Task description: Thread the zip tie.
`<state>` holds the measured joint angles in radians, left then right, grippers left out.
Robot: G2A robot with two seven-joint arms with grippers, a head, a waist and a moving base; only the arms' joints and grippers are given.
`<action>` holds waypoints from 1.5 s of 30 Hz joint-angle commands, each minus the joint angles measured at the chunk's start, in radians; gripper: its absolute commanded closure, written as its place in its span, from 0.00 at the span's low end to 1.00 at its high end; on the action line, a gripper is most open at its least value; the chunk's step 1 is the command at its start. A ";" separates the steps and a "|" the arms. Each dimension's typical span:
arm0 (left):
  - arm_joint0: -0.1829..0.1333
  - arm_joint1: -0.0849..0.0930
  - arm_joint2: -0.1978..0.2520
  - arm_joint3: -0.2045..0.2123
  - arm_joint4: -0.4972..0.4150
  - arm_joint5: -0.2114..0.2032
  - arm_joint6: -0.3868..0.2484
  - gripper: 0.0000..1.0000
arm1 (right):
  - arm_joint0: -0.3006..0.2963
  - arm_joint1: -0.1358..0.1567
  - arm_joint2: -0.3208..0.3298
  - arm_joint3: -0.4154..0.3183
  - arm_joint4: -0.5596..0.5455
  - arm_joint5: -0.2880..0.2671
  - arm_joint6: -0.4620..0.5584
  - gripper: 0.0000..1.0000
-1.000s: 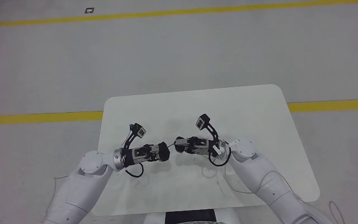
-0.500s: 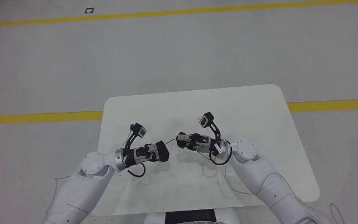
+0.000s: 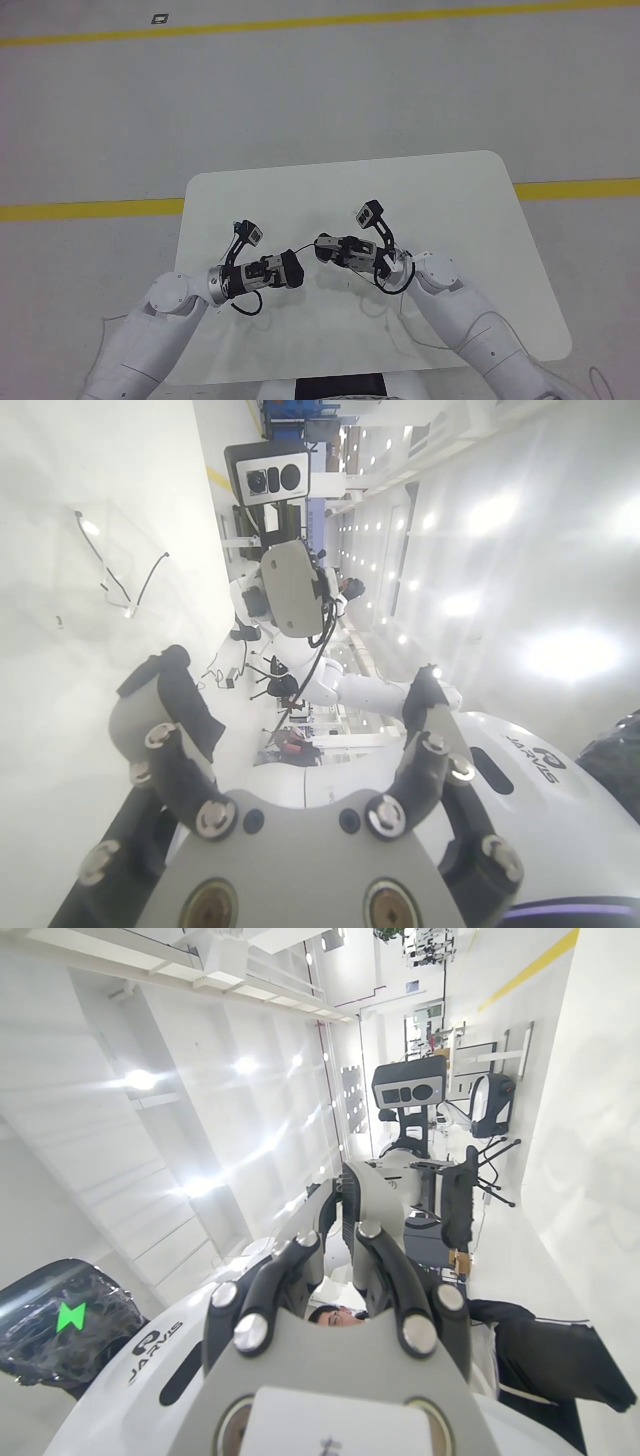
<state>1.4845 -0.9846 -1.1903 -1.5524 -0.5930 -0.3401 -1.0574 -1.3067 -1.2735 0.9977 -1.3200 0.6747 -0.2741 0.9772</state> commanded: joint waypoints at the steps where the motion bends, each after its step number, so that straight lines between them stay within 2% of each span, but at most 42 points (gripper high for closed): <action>1: 0.000 0.000 0.000 0.000 0.000 0.000 0.000 0.00 | 0.000 0.000 0.000 0.000 0.001 0.000 0.000 1.00; 4: 0.002 -0.002 0.009 -0.008 -0.003 0.006 0.030 0.00 | -0.008 0.000 -0.004 -0.021 -0.011 0.011 -0.024 1.00; 11: 0.000 -0.004 0.014 -0.002 -0.031 0.000 0.030 0.00 | -0.016 -0.001 -0.010 -0.036 0.005 0.030 -0.010 1.00; 17: 0.003 -0.004 0.008 -0.003 -0.035 0.000 0.027 0.00 | -0.007 0.001 -0.015 -0.030 -0.033 0.050 -0.001 1.00; 18: 0.003 -0.004 0.007 -0.002 -0.035 0.000 0.025 0.04 | -0.006 0.003 -0.016 -0.030 -0.047 0.056 0.001 1.00; 19: 0.004 -0.004 0.006 -0.002 -0.035 0.000 0.023 0.13 | -0.004 0.004 -0.016 -0.030 -0.060 0.060 0.002 1.00; 20: 0.004 -0.004 0.006 -0.001 -0.036 0.000 0.021 0.42 | -0.004 0.005 -0.016 -0.032 -0.067 0.063 0.003 1.00; 21: 0.004 -0.004 0.005 0.000 -0.036 0.000 0.020 0.51 | -0.004 0.005 -0.016 -0.034 -0.071 0.065 0.005 1.00; 25: 0.003 -0.005 0.005 0.003 -0.038 0.000 0.014 0.73 | -0.001 0.010 -0.014 -0.039 -0.114 0.068 0.014 1.00; 32: 0.001 -0.004 0.006 0.011 -0.033 0.000 0.002 1.00 | -0.001 0.021 -0.003 -0.059 -0.195 0.068 0.012 1.00; 43: 0.004 0.001 0.006 0.013 -0.032 0.010 -0.009 0.93 | -0.016 0.033 0.012 -0.090 -0.221 0.063 0.016 1.00; 45: 0.004 0.002 0.008 0.013 -0.031 0.013 -0.011 0.85 | -0.017 0.034 0.013 -0.092 -0.220 0.061 0.017 1.00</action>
<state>1.4886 -0.9828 -1.1837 -1.5395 -0.6247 -0.3287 -1.0678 -1.3232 -1.2404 1.0104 -1.4113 0.4543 -0.2124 0.9939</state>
